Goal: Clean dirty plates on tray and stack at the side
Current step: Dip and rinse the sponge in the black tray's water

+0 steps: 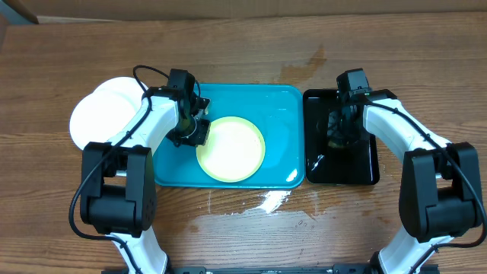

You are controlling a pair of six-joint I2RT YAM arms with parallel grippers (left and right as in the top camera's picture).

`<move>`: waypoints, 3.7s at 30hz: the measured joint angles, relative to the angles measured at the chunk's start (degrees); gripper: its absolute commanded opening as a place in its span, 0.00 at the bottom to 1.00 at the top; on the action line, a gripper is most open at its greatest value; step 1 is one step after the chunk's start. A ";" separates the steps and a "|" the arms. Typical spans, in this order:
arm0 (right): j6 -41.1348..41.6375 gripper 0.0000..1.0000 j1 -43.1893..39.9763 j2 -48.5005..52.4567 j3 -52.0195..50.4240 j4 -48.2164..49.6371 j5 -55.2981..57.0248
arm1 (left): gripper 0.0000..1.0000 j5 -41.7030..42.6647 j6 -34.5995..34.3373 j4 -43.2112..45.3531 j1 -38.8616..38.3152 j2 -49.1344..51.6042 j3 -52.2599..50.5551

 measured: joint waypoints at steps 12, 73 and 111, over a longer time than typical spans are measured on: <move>-0.09 0.50 0.00 0.00 0.00 1.44 -0.66 | 0.32 -1.73 -0.04 0.37 0.00 0.04 -0.09; 2.95 0.56 -0.04 -1.11 3.78 -10.78 -1.25 | 0.36 -1.01 -1.33 -0.39 0.00 0.04 -0.15; 3.21 0.06 0.00 -2.27 -5.14 2.58 -2.12 | 0.08 -0.17 -1.99 -0.57 0.00 0.09 -0.20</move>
